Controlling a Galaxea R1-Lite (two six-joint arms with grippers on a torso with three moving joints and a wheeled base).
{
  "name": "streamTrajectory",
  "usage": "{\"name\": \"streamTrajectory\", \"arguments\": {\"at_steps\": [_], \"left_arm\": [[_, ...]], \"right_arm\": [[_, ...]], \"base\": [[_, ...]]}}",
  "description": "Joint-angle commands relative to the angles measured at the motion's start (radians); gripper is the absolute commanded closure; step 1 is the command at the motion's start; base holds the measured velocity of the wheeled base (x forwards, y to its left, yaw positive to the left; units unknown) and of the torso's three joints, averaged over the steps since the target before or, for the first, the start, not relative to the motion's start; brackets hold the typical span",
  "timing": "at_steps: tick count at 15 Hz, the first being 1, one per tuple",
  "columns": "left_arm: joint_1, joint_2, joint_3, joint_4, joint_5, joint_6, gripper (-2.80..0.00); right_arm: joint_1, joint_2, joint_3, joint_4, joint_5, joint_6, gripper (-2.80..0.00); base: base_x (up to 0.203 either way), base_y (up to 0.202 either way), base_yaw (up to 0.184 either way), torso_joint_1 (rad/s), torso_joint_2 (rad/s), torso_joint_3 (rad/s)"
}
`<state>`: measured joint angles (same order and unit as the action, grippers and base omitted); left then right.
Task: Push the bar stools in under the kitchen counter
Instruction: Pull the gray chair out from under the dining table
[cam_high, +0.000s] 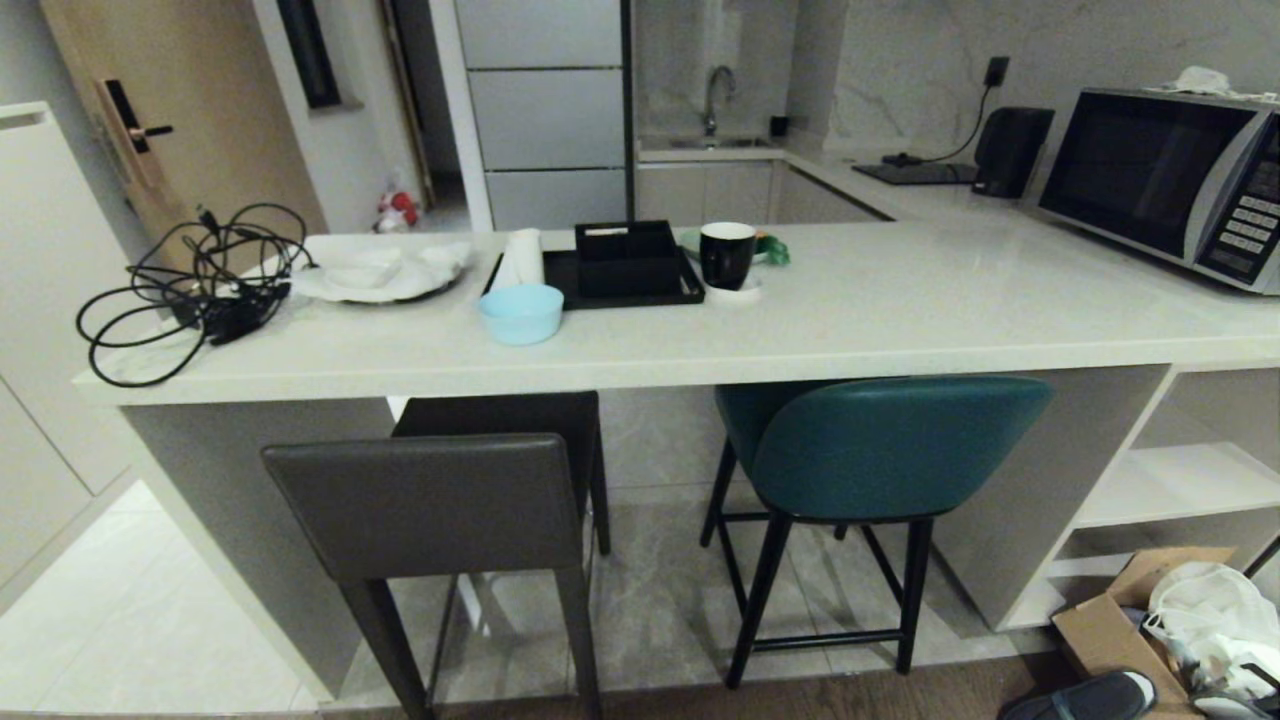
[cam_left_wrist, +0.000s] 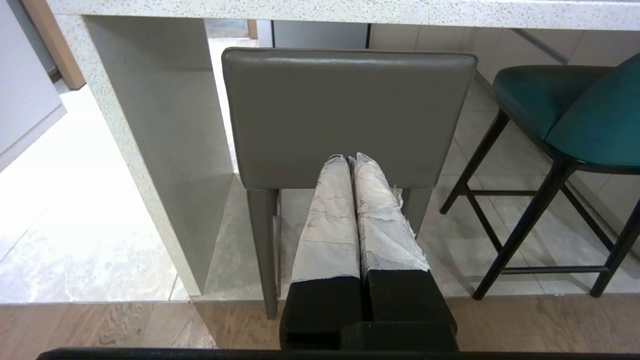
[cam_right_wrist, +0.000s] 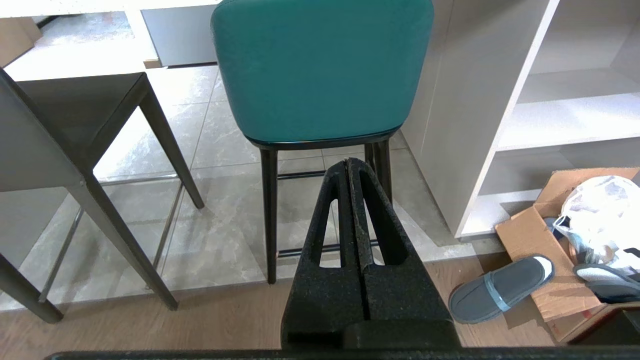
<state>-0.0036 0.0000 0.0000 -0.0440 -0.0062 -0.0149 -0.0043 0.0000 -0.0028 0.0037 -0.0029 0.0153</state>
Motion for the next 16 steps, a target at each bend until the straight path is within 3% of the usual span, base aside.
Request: {"name": "streamTrajectory", "arguments": {"at_steps": [1,16], "left_arm": [[-0.001,-0.002,0.018,-0.003,0.002,-0.002,0.00],[0.001,-0.002,0.018,-0.004,0.002,-0.002,0.00]], "right_arm": [[0.000,0.000,0.001,-0.001,0.000,0.000,0.00],[0.000,0.000,0.003,-0.005,-0.003,0.005,0.00]], "base": [[0.000,0.000,0.000,0.000,0.00,0.000],[0.000,0.000,0.000,0.000,0.00,0.000]]}}
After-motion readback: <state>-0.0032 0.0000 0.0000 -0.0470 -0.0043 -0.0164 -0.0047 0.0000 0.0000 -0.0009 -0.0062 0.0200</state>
